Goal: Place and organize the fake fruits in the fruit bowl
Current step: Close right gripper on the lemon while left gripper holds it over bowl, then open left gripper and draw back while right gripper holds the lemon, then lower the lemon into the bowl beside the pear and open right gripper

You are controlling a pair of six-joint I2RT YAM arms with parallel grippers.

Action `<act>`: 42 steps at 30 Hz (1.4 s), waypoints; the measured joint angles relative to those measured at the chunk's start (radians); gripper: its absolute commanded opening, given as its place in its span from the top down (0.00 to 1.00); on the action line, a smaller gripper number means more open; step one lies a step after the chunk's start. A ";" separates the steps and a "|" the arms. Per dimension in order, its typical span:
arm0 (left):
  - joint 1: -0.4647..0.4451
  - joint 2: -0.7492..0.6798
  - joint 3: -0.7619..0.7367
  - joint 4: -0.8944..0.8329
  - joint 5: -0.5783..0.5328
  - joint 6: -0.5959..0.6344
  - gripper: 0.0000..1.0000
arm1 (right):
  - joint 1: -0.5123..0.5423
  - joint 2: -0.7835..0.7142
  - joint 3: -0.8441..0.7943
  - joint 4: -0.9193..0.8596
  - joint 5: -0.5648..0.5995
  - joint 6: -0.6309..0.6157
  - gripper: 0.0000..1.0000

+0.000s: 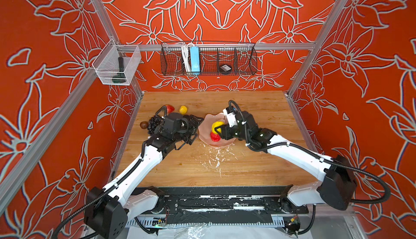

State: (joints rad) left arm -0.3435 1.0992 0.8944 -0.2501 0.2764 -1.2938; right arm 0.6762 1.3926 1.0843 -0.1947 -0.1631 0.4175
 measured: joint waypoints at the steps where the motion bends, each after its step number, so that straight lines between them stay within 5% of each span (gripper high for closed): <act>1: 0.016 -0.012 0.006 -0.024 -0.007 0.032 0.02 | -0.029 0.001 0.023 -0.051 -0.008 -0.009 0.55; 7: 0.085 -0.114 0.014 -0.161 -0.077 0.179 0.02 | -0.127 0.064 0.167 -0.319 -0.035 -0.073 0.56; 12: 0.109 -0.200 0.001 -0.215 -0.129 0.245 0.02 | -0.141 0.135 0.178 -0.378 -0.081 -0.077 0.55; 42: 0.193 -0.223 -0.105 -0.228 -0.076 0.281 0.02 | -0.167 0.398 0.199 -0.257 -0.079 0.047 0.55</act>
State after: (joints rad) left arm -0.1505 0.8764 0.7898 -0.4782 0.2005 -1.0130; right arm 0.5095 1.7908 1.2831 -0.4515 -0.2420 0.4641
